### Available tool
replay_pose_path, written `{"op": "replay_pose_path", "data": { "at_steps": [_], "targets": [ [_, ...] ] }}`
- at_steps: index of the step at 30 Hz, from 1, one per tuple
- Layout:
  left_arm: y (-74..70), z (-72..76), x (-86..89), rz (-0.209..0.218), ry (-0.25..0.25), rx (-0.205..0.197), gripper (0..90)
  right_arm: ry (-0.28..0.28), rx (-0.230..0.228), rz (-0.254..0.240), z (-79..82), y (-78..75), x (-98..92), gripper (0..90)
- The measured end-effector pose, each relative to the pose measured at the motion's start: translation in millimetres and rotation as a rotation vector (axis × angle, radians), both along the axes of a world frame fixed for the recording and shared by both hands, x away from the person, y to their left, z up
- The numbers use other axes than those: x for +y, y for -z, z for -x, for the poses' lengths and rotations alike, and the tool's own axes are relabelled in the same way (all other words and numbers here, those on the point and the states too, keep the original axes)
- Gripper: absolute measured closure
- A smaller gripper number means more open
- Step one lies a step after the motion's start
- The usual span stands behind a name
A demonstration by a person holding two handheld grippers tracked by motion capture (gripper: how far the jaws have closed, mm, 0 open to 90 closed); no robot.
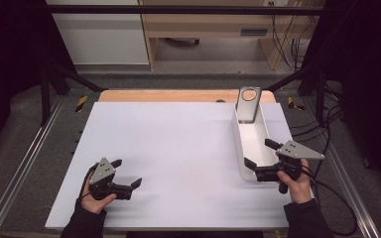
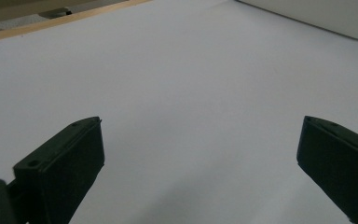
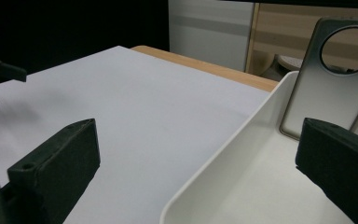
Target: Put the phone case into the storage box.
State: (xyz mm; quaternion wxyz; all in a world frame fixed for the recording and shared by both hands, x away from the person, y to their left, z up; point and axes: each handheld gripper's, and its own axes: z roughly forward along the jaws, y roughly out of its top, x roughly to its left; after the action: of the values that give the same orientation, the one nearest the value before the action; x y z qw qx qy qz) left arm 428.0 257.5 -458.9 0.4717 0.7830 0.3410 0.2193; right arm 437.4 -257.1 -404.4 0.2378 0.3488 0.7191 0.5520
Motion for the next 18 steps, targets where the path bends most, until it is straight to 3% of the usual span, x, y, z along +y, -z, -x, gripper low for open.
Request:
{"op": "replay_pose_path", "data": {
  "at_steps": [4,18],
  "targets": [
    [0.0,0.1,-0.1,0.000,0.001,0.000,0.3,0.004,0.002,0.029,4.6,6.9,-5.7,0.3],
    [-1.1,0.7,0.5,0.008,0.001,-0.006,0.2,0.038,0.027,0.030,15.9,21.1,-23.1,0.2]
  ]
}}
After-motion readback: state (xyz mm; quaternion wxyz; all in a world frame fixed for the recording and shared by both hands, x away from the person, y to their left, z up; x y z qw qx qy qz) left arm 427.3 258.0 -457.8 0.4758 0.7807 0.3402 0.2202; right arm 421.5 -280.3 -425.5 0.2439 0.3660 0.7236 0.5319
